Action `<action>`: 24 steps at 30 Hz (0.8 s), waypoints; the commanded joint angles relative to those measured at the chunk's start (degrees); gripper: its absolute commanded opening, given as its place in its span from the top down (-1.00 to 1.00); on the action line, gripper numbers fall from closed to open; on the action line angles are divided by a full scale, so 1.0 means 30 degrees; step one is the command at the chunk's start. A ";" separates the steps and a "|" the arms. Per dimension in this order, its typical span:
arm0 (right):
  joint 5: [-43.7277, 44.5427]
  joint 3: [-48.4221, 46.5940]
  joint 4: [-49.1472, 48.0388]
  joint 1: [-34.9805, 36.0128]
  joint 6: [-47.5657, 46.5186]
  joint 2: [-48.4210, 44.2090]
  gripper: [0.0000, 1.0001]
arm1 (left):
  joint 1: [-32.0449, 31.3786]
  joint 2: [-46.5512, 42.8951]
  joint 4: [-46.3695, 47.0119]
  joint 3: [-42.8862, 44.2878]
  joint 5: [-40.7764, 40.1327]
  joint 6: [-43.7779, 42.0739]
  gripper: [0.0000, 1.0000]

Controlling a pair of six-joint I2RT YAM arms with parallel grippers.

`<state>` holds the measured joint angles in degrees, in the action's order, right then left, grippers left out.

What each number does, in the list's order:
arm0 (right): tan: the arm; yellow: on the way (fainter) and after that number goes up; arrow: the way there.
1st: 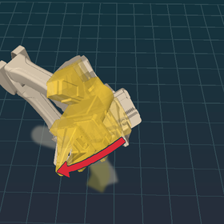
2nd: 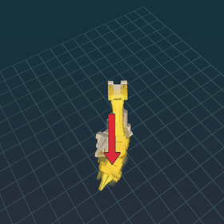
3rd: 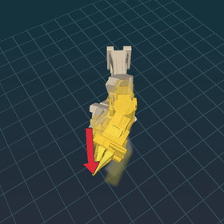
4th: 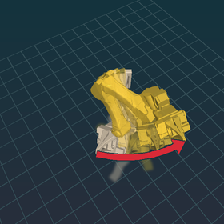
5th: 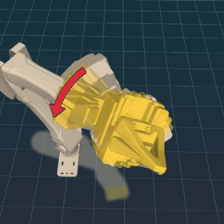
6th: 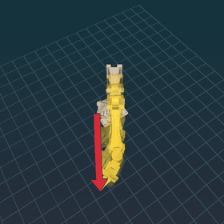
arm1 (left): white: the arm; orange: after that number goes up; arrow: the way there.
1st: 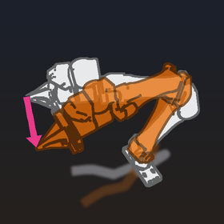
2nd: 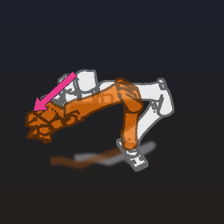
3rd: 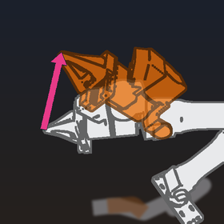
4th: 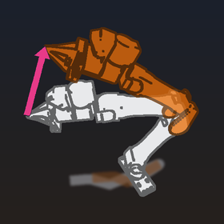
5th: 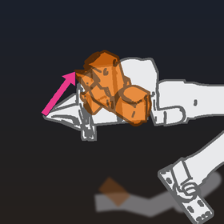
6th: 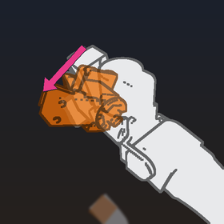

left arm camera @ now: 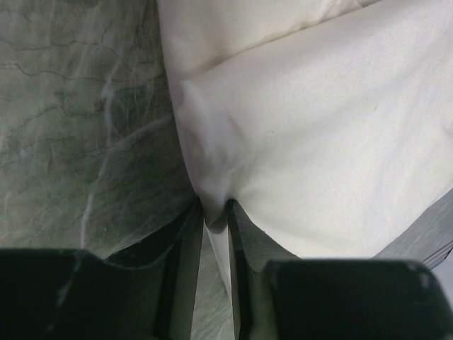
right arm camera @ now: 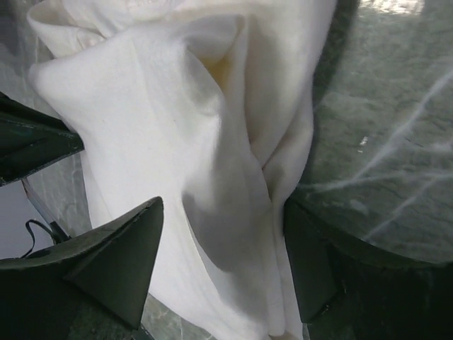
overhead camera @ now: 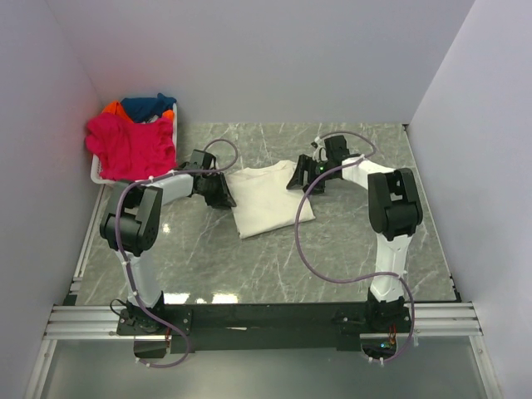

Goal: Fold and stack the t-shirts
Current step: Neatly place the folded tshirt to the corner

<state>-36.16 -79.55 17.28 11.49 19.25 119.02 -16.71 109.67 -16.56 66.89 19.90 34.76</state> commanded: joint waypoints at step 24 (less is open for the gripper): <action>0.4726 -0.3101 0.4138 0.1679 -0.1081 0.0786 1.00 | -0.0846 -0.2391 -0.0369 0.0787 -0.2385 0.0716 -0.69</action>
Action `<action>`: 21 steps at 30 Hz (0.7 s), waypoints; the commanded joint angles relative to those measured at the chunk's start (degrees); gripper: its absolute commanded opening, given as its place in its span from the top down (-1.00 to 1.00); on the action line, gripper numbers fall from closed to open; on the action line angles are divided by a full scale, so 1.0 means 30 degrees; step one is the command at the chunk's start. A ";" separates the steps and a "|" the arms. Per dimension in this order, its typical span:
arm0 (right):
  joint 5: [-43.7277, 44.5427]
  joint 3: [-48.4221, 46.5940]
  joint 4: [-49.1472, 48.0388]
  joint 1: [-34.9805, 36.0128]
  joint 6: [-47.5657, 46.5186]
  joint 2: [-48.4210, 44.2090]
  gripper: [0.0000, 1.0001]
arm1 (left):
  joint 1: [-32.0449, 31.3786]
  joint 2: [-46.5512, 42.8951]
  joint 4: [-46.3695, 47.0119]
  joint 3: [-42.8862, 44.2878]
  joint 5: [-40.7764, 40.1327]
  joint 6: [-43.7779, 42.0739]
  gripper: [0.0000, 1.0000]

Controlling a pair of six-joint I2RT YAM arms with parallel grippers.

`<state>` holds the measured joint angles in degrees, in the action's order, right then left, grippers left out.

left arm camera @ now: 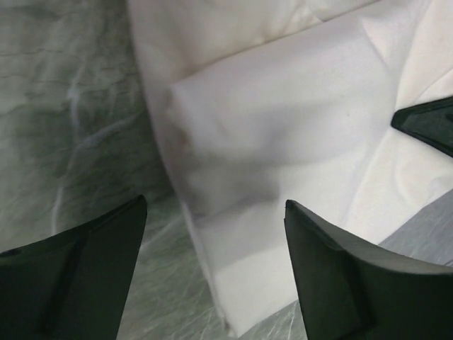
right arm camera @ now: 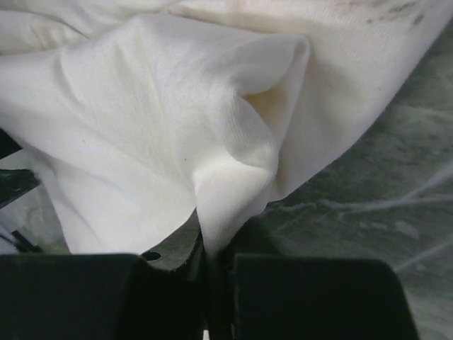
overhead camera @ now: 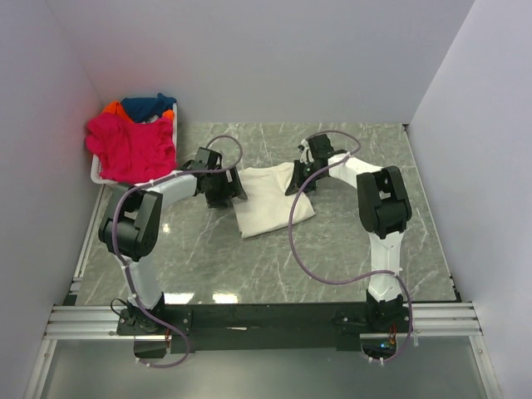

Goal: Fold and stack the t-shirts
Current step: Neatly place the folded tshirt to the corner

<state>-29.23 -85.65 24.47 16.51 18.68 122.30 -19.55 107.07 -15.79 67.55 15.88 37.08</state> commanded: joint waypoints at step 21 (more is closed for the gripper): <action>1.4049 -0.5727 0.5350 -0.2016 -0.4174 0.0512 1.00 | 0.0130 -0.7679 -0.1620 -0.1803 -0.1865 0.0911 -0.99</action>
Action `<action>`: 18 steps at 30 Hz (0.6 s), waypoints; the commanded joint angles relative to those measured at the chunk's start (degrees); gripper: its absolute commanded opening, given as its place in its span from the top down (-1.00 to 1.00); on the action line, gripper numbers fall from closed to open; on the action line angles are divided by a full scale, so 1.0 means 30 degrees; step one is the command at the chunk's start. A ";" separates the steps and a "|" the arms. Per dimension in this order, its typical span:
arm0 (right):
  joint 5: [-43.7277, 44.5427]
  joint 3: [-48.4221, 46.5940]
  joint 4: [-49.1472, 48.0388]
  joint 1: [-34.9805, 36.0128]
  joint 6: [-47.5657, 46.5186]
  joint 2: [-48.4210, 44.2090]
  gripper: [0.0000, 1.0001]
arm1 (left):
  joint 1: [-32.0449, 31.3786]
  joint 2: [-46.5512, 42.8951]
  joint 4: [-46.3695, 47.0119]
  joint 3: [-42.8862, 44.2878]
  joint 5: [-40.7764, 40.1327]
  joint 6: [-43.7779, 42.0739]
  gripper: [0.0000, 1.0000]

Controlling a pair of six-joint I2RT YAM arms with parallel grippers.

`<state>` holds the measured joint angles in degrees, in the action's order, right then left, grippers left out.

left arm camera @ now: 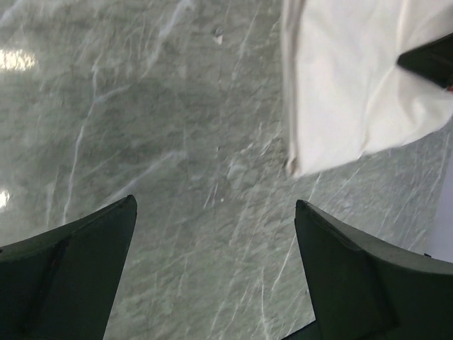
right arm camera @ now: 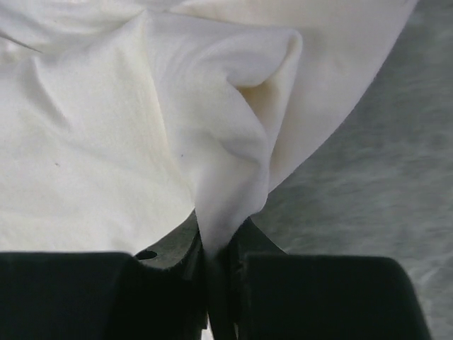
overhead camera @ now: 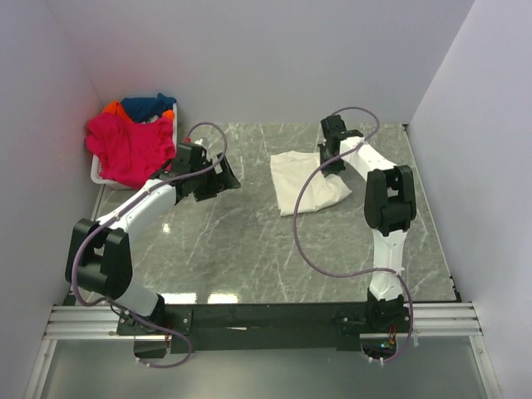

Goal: Fold and stack the t-shirts
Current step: Neatly place the folded tshirt to the corner

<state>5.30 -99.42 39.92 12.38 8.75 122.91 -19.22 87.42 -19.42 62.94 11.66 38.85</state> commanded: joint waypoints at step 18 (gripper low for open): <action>0.6144 -1.0361 0.0520 -0.4009 -0.1454 0.6367 1.00 | 0.0021 -0.3886 -0.4071 -0.1702 -0.1718 0.0702 -0.99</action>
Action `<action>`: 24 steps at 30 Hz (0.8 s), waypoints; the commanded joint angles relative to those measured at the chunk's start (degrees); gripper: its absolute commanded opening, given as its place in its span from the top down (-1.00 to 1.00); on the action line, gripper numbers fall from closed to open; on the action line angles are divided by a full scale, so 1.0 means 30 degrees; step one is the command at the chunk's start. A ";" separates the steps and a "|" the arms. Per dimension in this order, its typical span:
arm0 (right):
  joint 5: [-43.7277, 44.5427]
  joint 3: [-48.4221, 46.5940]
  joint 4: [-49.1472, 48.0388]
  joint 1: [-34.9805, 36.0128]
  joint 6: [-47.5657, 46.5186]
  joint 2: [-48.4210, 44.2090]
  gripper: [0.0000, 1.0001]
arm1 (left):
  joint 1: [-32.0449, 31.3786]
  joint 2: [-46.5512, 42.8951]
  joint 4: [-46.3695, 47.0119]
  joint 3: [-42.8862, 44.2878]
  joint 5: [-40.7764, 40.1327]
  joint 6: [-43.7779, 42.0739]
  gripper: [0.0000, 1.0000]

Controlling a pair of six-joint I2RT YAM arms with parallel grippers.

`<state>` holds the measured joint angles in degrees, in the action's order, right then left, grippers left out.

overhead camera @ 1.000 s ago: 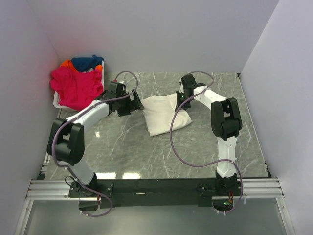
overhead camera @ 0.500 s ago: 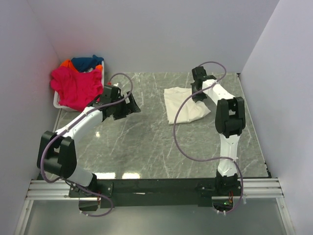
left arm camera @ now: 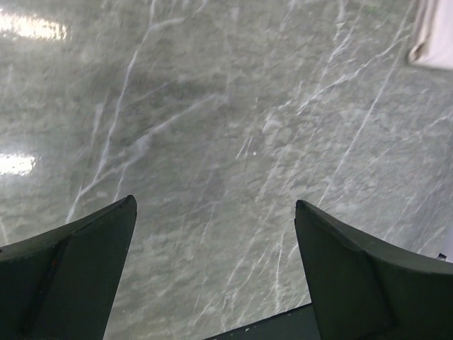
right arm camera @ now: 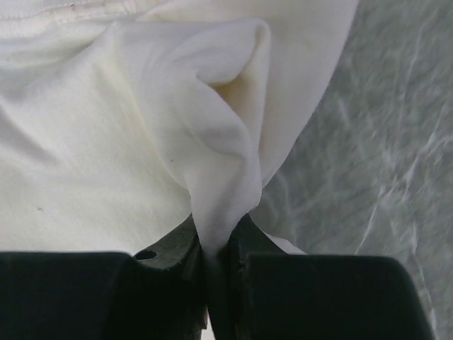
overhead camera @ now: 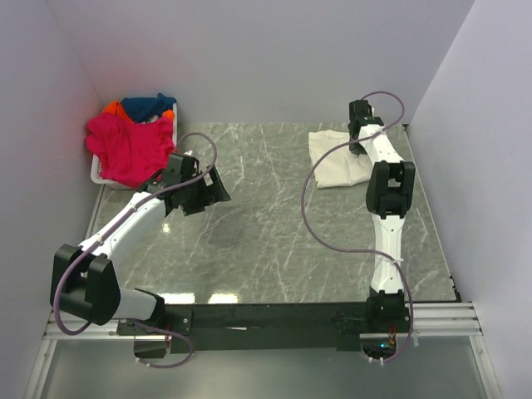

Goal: Fold and stack the t-shirts
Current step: Neatly place the folded tshirt to the corner

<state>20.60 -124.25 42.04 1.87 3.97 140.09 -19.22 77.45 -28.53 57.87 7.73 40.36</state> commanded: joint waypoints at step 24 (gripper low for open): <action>0.4759 -0.4728 -0.3818 -0.2644 -0.2670 0.1379 -0.52 | 0.0021 0.0052 -0.1797 0.0223 -0.0642 0.0522 -0.99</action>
<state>29.15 -136.14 35.42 -5.15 -1.96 145.88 -19.22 77.52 -34.13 57.36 6.15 41.43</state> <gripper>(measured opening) 0.686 0.995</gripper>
